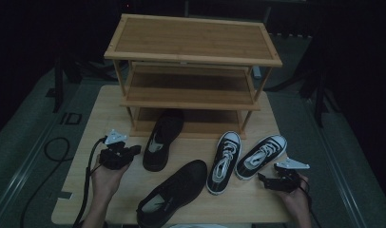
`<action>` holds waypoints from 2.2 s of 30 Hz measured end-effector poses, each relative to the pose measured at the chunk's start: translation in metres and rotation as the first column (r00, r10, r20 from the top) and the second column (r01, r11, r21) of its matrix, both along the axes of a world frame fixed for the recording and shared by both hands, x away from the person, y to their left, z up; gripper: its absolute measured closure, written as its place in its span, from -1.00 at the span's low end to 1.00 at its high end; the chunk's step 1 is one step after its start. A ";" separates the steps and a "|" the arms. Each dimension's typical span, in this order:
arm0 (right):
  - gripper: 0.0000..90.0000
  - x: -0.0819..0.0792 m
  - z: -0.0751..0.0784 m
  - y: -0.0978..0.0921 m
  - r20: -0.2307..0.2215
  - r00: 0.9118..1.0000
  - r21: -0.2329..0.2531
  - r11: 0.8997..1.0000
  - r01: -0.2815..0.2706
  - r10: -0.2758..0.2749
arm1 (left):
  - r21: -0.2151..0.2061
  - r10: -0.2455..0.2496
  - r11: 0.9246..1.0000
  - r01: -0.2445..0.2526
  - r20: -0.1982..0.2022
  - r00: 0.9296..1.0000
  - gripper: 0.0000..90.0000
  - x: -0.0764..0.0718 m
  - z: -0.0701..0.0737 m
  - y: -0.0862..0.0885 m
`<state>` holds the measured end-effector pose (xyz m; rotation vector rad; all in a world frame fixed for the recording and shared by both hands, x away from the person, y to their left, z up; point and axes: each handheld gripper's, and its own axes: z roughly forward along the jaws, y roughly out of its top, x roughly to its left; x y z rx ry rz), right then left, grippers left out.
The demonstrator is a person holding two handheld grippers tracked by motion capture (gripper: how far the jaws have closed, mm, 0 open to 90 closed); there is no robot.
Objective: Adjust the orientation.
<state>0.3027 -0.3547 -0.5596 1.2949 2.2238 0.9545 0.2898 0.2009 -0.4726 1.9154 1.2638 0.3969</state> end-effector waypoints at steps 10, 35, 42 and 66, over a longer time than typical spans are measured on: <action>-0.66 0.000 0.000 0.000 -0.001 1.000 -0.001 1.000 0.000 0.000 | 0.026 0.004 1.000 -0.003 -0.046 0.999 0.99 -0.014 -0.023 -0.002; -0.66 0.000 0.000 0.000 0.000 1.000 -0.002 1.000 0.000 0.000 | 0.108 -0.022 0.994 0.035 -0.120 0.993 1.00 -0.019 -0.055 -0.024; -0.66 0.000 0.000 0.000 -0.001 1.000 -0.001 1.000 0.000 0.000 | 0.126 -0.026 0.991 0.045 -0.147 0.989 1.00 -0.016 -0.063 -0.030; -0.66 0.000 0.000 0.000 -0.001 1.000 -0.002 1.000 0.000 0.000 | 0.110 -0.055 0.992 0.069 -0.129 0.990 1.00 0.004 -0.060 -0.059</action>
